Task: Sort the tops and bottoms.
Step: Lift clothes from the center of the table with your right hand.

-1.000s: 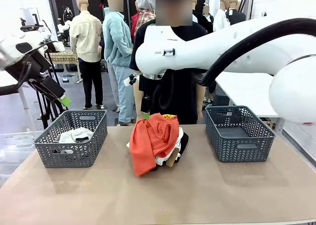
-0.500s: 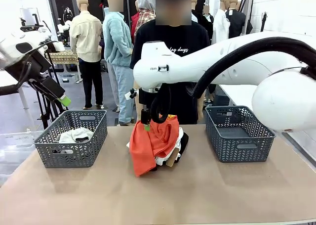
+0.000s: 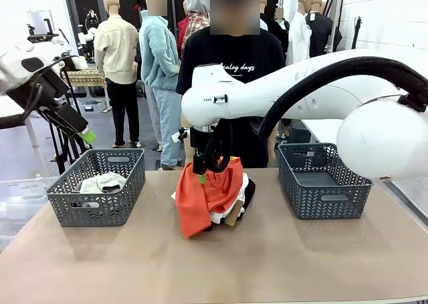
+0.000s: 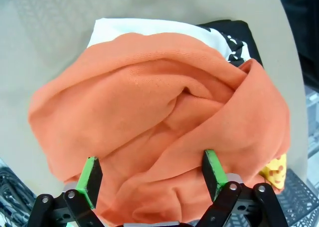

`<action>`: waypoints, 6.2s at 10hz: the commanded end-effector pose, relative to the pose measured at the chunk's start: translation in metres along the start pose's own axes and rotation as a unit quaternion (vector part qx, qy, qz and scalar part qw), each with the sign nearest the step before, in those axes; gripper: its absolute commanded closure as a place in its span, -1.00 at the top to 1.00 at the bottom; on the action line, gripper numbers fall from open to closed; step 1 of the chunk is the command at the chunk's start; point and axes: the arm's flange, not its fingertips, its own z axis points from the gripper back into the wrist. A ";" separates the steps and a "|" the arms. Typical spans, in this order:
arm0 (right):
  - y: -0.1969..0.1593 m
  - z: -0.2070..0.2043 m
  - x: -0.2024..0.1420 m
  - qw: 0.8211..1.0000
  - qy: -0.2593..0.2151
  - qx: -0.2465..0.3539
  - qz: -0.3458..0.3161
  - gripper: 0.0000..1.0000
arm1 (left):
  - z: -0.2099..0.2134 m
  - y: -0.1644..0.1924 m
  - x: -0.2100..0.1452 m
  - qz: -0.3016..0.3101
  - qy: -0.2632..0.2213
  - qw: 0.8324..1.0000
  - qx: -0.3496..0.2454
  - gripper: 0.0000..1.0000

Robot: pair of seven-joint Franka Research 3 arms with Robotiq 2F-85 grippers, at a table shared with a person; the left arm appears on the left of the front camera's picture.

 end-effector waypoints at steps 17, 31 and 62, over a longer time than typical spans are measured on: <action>0.012 -0.003 -0.021 1.000 0.005 -0.014 -0.017 -1.00 | 0.002 0.000 0.001 0.002 0.002 1.000 -0.001 1.00; 0.016 0.047 -0.037 0.997 -0.030 -0.061 -0.045 -0.38 | 0.002 0.000 0.001 0.002 0.002 1.000 -0.001 1.00; 0.002 0.018 -0.014 0.995 0.002 0.015 -0.095 -1.00 | 0.002 0.000 0.001 0.002 0.002 1.000 -0.001 1.00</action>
